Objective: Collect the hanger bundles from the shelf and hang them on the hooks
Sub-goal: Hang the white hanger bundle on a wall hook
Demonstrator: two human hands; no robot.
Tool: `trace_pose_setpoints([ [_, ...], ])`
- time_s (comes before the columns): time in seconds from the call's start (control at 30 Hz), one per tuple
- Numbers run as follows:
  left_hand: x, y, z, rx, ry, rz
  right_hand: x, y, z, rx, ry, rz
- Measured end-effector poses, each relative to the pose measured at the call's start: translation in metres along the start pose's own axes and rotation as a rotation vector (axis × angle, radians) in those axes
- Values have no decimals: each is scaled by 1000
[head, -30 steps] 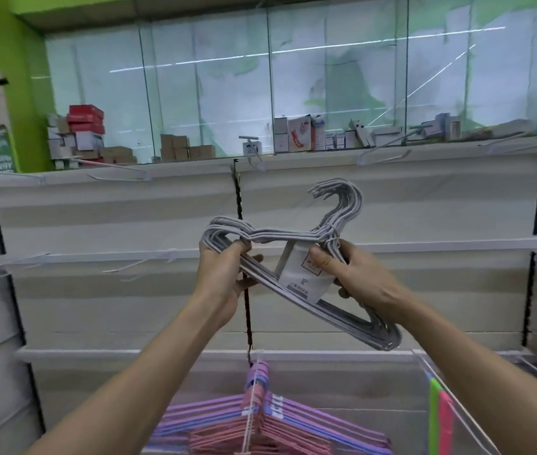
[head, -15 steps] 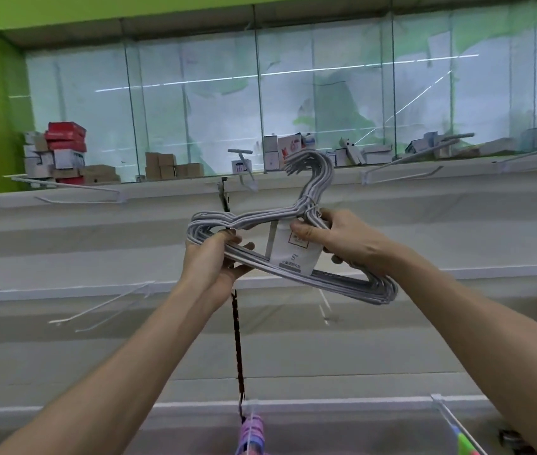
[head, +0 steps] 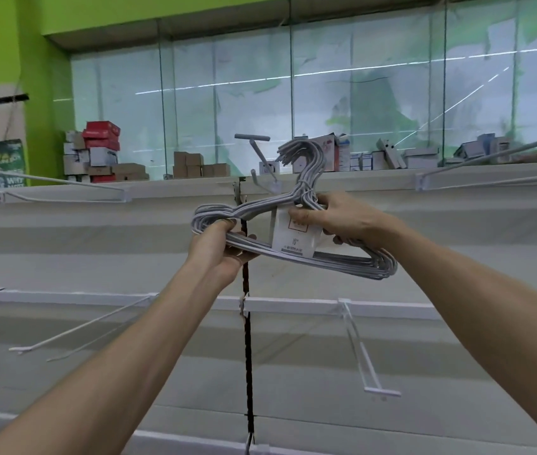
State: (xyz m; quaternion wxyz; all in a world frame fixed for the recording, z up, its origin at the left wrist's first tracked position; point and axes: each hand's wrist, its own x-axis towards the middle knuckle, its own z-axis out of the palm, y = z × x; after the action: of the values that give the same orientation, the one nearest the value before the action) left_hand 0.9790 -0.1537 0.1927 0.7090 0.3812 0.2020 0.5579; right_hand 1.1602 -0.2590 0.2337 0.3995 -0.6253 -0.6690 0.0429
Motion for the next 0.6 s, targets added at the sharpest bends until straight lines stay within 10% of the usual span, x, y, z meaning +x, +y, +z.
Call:
trace_pose_setpoints([
  [0.6, 85, -21, -26, -150, -18, -102, 80, 22, 30, -190, -46, -28],
])
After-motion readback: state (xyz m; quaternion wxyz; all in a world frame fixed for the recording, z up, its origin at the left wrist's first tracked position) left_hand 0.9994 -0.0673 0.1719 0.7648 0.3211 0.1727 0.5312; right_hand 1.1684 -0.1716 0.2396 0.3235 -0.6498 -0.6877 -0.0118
